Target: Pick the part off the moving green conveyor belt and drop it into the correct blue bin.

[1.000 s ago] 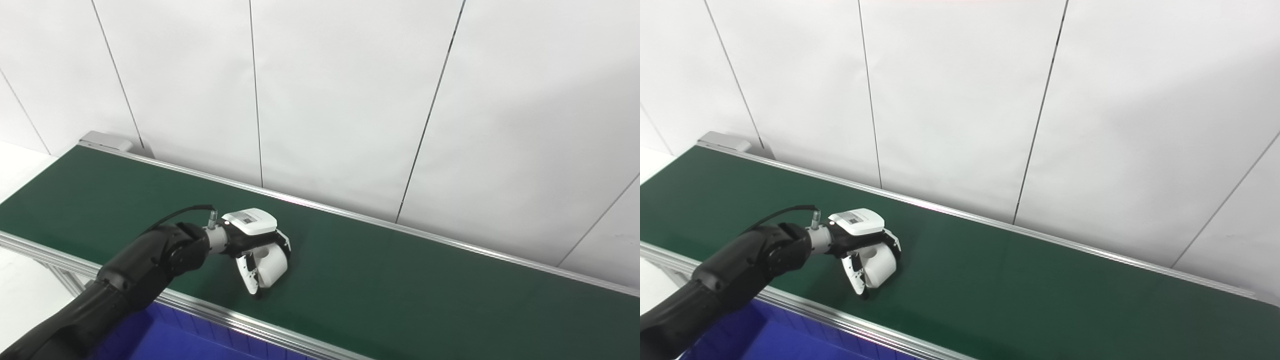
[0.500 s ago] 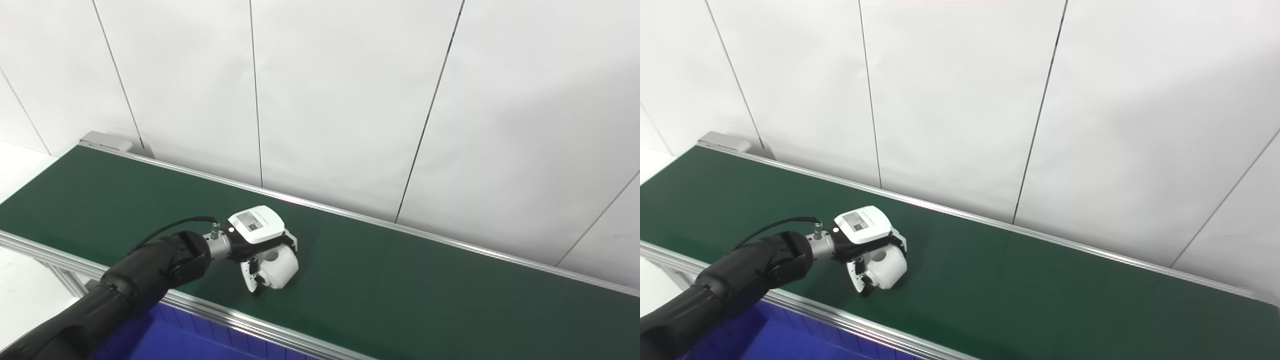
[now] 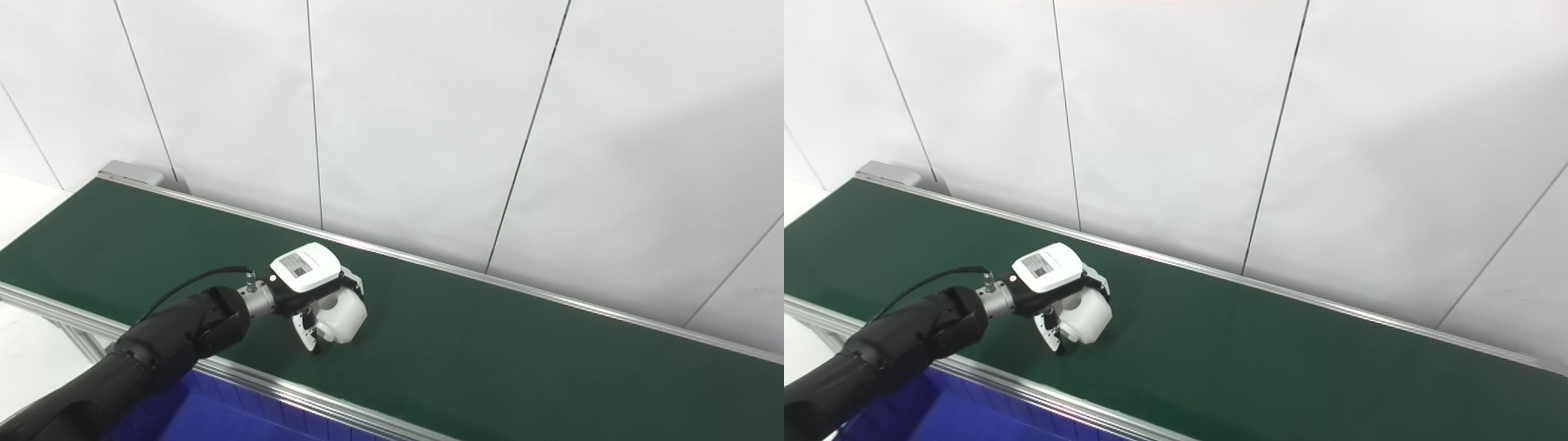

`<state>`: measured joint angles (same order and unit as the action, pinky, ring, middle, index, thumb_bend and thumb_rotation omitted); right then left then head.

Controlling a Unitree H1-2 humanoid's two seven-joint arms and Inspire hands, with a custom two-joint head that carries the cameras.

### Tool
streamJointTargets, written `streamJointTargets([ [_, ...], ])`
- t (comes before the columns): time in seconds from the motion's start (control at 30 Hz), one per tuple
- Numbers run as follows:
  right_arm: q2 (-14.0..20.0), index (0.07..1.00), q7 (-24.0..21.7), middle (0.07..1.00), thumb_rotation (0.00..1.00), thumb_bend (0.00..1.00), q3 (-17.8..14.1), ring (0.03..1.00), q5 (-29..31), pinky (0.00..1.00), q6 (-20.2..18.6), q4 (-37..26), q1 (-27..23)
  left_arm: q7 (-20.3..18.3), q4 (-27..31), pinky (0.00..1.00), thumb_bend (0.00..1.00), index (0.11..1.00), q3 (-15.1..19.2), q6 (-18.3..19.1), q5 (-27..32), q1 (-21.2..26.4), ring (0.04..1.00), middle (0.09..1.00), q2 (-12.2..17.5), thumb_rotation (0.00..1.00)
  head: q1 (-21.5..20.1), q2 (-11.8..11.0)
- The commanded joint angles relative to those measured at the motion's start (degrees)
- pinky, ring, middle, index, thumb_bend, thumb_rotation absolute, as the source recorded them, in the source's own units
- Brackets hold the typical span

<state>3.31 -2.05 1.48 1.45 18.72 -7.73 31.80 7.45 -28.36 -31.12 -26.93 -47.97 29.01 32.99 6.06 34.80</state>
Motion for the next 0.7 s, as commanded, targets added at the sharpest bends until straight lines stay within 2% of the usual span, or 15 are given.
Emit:
streamJointTargets([
  [0.0, 0.0, 1.0, -0.2, 1.0, 1.0, 0.81, -0.2, 0.972, 0.4, 1.0, -0.8, -3.0, 0.6, -2.3, 5.8, 0.53, 0.53, 0.499, 3.0, 0.4, 3.0, 0.8, 0.449, 0.461, 2.3, 0.0, 0.9, 1.4],
  [0.03, 0.0, 1.0, -0.2, 1.0, 1.0, 0.81, -0.2, 0.972, 0.5, 1.0, -1.3, -3.5, 0.7, -3.4, 7.2, 0.53, 0.53, 0.5, 3.8, 0.5, 3.3, 0.4, 0.45, 0.459, 2.4, 0.0, 0.9, 1.4],
  [0.07, 0.2, 1.0, -0.3, 1.0, 1.0, 0.81, -0.2, 0.971, 0.8, 1.0, -1.8, -4.3, 0.8, -5.0, 10.2, 0.52, 0.53, 0.501, 4.9, 1.0, 4.3, -0.4, 0.451, 0.457, 2.8, 0.0, 1.7, 3.3],
  [0.13, 0.5, 1.0, -0.5, 1.0, 1.0, 0.81, -0.4, 0.979, 1.5, 1.0, -2.9, -5.9, 1.0, -8.9, 16.7, 0.52, 0.53, 0.484, 7.2, 2.5, 6.6, -2.4, 0.468, 0.482, 3.5, 0.0, 2.4, 5.1],
  [0.17, 0.7, 1.0, -0.5, 1.0, 1.0, 0.81, -0.5, 0.98, 1.8, 1.0, -3.6, -7.0, 1.1, -10.9, 20.2, 0.52, 0.53, 0.483, 8.4, 3.4, 7.7, -3.4, 0.47, 0.484, 3.9, 0.0, 3.1, 7.0],
  [0.3, 1.0, 1.0, -0.6, 1.0, 1.0, 0.8, -0.6, 0.989, 2.6, 1.0, -5.9, -10.1, 1.3, -17.5, 30.2, 0.52, 0.53, 0.491, 12.0, 5.7, 11.6, -7.3, 0.466, 0.472, 5.4, 0.0, 4.0, 10.1],
  [0.47, 2.0, 1.0, -1.3, 1.0, 1.0, 0.76, -0.5, 0.994, 4.4, 1.0, -7.5, -12.3, 0.9, -26.6, 42.1, 0.49, 0.52, 0.463, 14.8, 9.7, 15.5, -13.8, 0.478, 0.507, 8.5, 0.0, 3.7, 11.7],
  [0.57, 2.4, 1.0, -1.6, 1.0, 1.0, 0.75, -0.6, 0.989, 4.9, 1.0, -8.4, -13.1, 0.3, -29.3, 46.2, 0.47, 0.52, 0.477, 16.4, 11.1, 16.3, -17.9, 0.456, 0.491, 8.7, 0.0, 4.2, 12.1],
  [0.67, 2.8, 1.0, -1.6, 1.0, 0.98, 0.75, -0.8, 0.98, 5.1, 0.99, -10.7, -14.4, -0.2, -30.3, 49.0, 0.47, 0.53, 0.474, 17.7, 11.0, 15.8, -22.9, 0.443, 0.492, 8.8, 0.0, 5.4, 12.2],
])
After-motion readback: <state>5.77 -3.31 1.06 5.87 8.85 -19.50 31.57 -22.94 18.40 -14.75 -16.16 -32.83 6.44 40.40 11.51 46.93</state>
